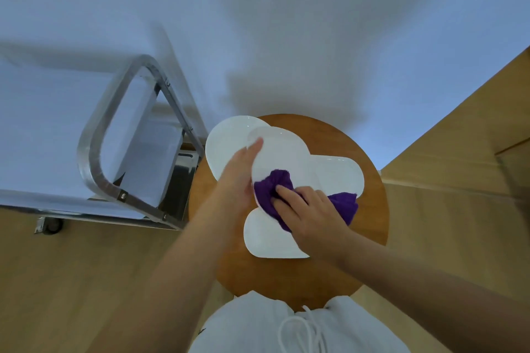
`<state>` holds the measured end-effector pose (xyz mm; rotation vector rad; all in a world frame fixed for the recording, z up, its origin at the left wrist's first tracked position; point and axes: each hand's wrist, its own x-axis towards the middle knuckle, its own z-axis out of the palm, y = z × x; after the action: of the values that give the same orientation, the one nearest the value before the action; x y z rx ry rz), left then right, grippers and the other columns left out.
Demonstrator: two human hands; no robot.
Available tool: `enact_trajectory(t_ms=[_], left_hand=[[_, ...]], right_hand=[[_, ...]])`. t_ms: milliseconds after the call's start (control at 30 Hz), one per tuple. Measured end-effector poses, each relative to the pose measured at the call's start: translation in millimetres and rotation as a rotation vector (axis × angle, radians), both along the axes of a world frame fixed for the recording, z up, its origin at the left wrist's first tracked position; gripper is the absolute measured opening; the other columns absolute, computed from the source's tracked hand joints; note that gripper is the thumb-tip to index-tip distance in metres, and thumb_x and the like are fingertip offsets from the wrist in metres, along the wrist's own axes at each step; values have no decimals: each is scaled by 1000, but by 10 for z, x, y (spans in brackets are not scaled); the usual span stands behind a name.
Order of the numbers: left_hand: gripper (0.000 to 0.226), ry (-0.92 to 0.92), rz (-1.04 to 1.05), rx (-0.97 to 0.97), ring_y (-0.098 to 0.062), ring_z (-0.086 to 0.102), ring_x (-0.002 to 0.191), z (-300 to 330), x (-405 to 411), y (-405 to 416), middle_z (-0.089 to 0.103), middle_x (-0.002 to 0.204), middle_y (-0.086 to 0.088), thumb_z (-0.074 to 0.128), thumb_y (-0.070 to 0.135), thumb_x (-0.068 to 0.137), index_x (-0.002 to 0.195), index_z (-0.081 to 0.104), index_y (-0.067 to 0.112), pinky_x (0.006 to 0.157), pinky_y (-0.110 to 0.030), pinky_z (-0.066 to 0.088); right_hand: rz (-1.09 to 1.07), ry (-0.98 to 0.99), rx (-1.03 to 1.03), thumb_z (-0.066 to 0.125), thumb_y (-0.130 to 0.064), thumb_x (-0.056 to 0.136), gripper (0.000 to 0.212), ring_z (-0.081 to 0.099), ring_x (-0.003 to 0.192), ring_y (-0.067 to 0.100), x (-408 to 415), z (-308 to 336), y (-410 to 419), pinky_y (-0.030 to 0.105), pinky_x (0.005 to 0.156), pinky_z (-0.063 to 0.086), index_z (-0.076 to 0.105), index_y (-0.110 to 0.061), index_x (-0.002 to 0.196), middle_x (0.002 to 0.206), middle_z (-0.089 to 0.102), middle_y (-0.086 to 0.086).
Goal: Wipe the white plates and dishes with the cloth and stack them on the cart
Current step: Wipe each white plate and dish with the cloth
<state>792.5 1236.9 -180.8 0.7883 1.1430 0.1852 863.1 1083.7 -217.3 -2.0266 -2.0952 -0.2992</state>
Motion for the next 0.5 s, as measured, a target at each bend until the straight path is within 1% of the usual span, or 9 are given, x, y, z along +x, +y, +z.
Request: enact_trajectory(t_ms=[33, 100, 133, 200, 267, 333, 367, 433, 500], left_hand=[[29, 0, 34, -35, -25, 62, 99, -52, -20, -126, 64, 109, -6, 59, 53, 87, 100, 54, 27, 79, -39, 58], [27, -22, 142, -138, -24, 65, 90, -105, -84, -273, 68, 96, -7, 57, 51, 89, 95, 57, 24, 68, -37, 59], [27, -22, 184, -154, -24, 66, 87, -130, -120, -280, 69, 91, -7, 56, 50, 90, 93, 58, 22, 63, -35, 59], [28, 23, 170, -98, -24, 66, 85, -158, -180, -226, 69, 90, -6, 53, 50, 92, 92, 58, 22, 54, -31, 57], [29, 29, 95, -25, -22, 66, 84, -174, -219, -168, 72, 86, -4, 50, 51, 94, 93, 58, 23, 50, -28, 56], [28, 29, -25, 19, -22, 66, 85, -176, -236, -116, 73, 82, -2, 49, 52, 94, 97, 59, 25, 51, -28, 56], [28, 29, -87, 30, -23, 66, 87, -177, -247, -85, 73, 84, -1, 50, 52, 93, 99, 58, 27, 52, -29, 56], [28, -1, -211, 23, -24, 65, 93, -161, -276, -17, 72, 96, -3, 51, 52, 92, 105, 57, 29, 60, -32, 58], [34, -62, -369, -20, -25, 65, 98, -142, -295, 53, 69, 106, -6, 52, 51, 91, 114, 56, 27, 71, -36, 58]], right_hand=[[-56, 19, 2, 92, -15, 44, 67, 67, 79, 27, -58, 16, 71, 34, 62, 56, 69, -8, 106, 104, 69, 11], [-109, 18, -11, 92, -17, 44, 64, 67, 77, 26, -172, 9, 149, 32, 61, 55, 70, -10, 103, 102, 70, 10], [-117, 22, -15, 92, -18, 45, 63, 67, 78, 25, -222, -1, 155, 32, 61, 55, 71, -10, 103, 102, 70, 9], [-104, 37, -14, 92, -20, 46, 63, 67, 81, 24, -273, -13, 137, 31, 64, 56, 71, -11, 105, 104, 70, 8], [-23, 8, -33, 91, -23, 49, 65, 66, 87, 24, -254, -2, 101, 31, 68, 55, 69, -12, 109, 109, 68, 8], [121, -61, -64, 88, -24, 55, 69, 64, 95, 25, -149, 21, 45, 32, 72, 55, 62, -12, 117, 117, 65, 7], [197, -105, -87, 87, -24, 57, 73, 63, 99, 25, -80, 39, 17, 32, 75, 54, 56, -13, 122, 121, 63, 6], [338, -205, -126, 86, -25, 60, 79, 59, 105, 24, 69, 71, -31, 31, 79, 53, 46, -15, 127, 126, 60, 3], [459, -266, -147, 84, -26, 62, 76, 58, 108, 22, 202, 86, -53, 30, 82, 51, 47, -17, 128, 127, 59, 1]])
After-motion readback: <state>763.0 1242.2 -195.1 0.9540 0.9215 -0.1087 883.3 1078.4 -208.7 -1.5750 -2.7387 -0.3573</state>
